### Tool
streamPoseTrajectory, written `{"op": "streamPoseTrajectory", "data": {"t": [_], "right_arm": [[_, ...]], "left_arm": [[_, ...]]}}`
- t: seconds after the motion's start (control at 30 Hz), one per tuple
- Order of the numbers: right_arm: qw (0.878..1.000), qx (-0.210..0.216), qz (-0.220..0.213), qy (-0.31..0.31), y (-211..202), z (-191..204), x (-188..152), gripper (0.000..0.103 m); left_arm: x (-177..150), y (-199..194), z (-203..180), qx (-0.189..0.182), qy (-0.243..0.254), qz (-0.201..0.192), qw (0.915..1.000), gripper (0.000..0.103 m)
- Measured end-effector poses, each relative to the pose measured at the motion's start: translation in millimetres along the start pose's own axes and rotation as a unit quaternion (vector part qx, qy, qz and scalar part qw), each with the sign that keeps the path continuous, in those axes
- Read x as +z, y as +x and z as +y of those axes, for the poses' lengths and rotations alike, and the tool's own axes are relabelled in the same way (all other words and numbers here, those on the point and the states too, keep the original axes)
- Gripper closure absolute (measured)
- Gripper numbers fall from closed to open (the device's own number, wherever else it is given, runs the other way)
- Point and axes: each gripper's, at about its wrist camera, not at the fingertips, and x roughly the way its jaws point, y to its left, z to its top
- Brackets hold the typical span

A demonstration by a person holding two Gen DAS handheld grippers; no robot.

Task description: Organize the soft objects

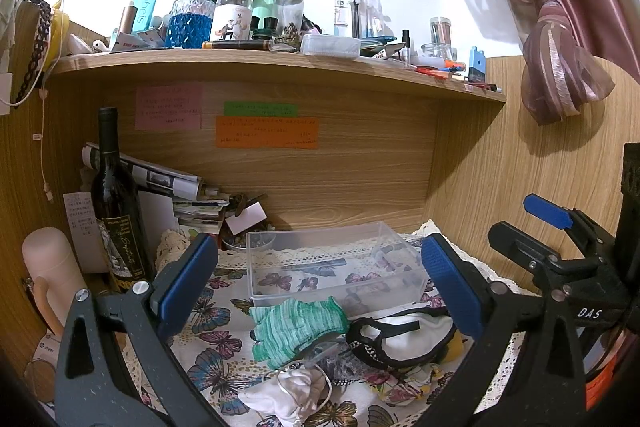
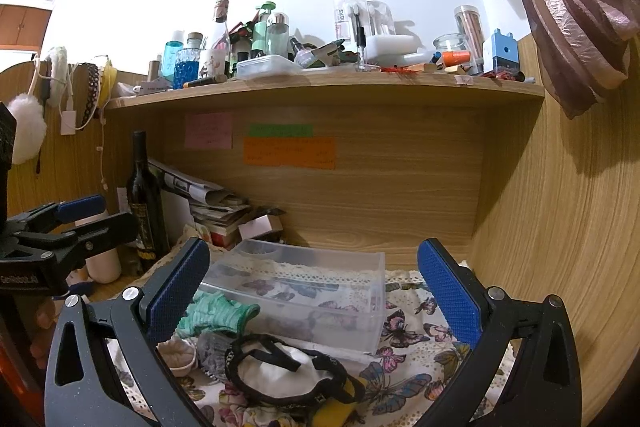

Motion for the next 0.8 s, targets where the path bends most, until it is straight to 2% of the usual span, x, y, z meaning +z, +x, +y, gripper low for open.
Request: {"op": "streamPoseTrajectory", "data": {"t": [0.8], "right_arm": [[1.0,0.0,-0.004,0.002,-2.8,2.2,1.2,0.0]], "left_arm": [[-0.1,-0.4,-0.4,0.001,0.001,-0.001,1.0,0.0]]}}
